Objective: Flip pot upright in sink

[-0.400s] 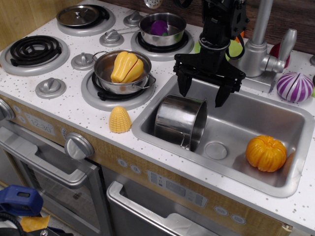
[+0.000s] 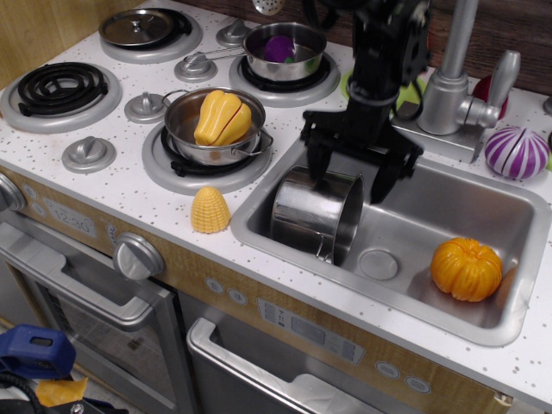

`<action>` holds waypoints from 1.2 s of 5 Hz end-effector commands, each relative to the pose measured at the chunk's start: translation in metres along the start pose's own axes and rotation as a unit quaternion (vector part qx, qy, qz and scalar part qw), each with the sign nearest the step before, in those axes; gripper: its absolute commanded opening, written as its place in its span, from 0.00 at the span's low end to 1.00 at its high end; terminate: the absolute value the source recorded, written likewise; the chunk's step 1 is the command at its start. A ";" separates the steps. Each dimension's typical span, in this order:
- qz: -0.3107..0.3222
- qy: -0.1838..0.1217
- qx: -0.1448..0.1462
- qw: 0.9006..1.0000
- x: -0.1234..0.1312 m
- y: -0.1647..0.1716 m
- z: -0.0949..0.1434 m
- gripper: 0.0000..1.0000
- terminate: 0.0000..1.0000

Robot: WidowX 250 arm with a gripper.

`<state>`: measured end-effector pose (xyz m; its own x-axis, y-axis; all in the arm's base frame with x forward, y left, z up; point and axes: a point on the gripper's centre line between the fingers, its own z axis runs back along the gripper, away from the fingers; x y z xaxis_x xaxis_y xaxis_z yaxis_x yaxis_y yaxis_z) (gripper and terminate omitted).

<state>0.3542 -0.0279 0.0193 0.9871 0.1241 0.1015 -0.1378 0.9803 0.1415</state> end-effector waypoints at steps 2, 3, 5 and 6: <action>-0.032 -0.064 0.120 0.990 0.009 -0.008 0.017 1.00 0.00; -0.045 -0.069 0.158 0.984 0.008 -0.009 0.012 1.00 0.00; -0.051 -0.086 0.170 0.980 0.007 -0.001 0.002 1.00 0.00; -0.065 -0.088 0.158 0.981 0.013 0.010 0.000 1.00 0.00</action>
<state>0.3644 -0.0063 0.0042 0.9807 -0.0766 0.1797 -0.0162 0.8848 0.4658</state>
